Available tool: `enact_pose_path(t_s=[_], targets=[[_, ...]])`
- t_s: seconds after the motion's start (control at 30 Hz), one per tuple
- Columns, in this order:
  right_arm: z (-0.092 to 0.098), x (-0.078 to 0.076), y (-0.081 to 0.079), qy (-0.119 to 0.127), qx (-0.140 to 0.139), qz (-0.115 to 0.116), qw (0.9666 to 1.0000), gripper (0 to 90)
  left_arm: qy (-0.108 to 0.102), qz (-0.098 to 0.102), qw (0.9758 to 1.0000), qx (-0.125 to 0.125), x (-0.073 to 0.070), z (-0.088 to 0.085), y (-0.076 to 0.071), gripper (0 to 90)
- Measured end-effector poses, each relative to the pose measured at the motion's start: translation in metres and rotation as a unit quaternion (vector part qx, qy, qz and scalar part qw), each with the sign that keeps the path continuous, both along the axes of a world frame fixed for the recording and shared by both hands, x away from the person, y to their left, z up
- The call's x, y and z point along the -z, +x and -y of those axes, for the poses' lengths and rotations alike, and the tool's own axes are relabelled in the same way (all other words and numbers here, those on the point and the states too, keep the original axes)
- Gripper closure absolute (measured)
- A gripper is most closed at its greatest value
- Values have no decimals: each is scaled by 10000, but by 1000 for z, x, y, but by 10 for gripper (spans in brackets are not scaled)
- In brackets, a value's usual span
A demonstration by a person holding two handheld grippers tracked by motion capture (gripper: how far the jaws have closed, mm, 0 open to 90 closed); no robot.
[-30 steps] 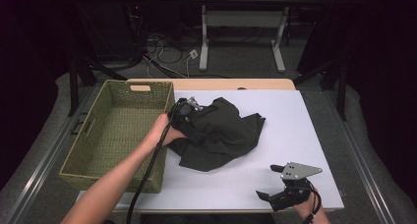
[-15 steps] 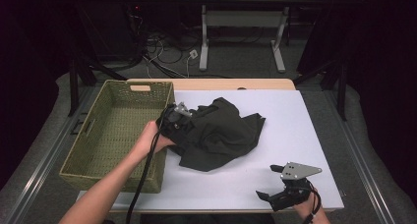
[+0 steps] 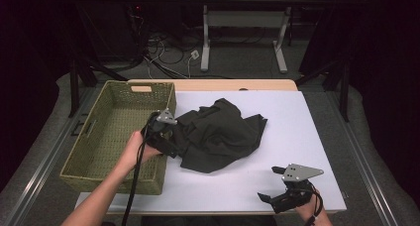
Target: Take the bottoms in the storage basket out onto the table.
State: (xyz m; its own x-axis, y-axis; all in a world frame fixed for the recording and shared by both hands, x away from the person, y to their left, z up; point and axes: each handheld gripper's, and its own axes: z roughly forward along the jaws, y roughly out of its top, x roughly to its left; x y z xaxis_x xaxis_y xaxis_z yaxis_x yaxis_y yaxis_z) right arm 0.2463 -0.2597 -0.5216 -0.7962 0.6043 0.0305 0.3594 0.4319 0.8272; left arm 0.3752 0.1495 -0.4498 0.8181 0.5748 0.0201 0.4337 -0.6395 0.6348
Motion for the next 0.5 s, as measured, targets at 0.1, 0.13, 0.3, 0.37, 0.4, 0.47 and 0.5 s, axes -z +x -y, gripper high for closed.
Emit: enact_pose_path(t_s=[0.1, 0.13, 0.3, 0.37, 0.4, 0.47, 0.5], targets=[[0, 0, 0, 2, -16, -2, 10000, 18, -130, 21, 9999, -53, -1, -10, -6, 1], [-1, 1, 0, 19, -8, 10, 10000, 18, -122, 49, 9999, -81, -2, -12, -9, 0], [-1, 1, 1, -5, -20, 12, 10000, 18, -154, 156, 9997, -121, -6, -23, -18, 1], [-1, 1, 1, -8, -21, 4, 10000, 18, -147, 168, 9996, -153, -7, -28, -21, 1], [-1, 1, 1, -8, -18, 2, 10000, 18, -168, 169, 9995, -184, -7, -30, -23, 1], [-1, 1, 1, -8, -20, -2, 10000, 18, -171, 157, 9995, -227, -6, -34, -25, 1], [-1, 1, 1, -21, -8, -1, 10000, 18, -162, 185, 9994, -237, -6, -37, -26, 1]])
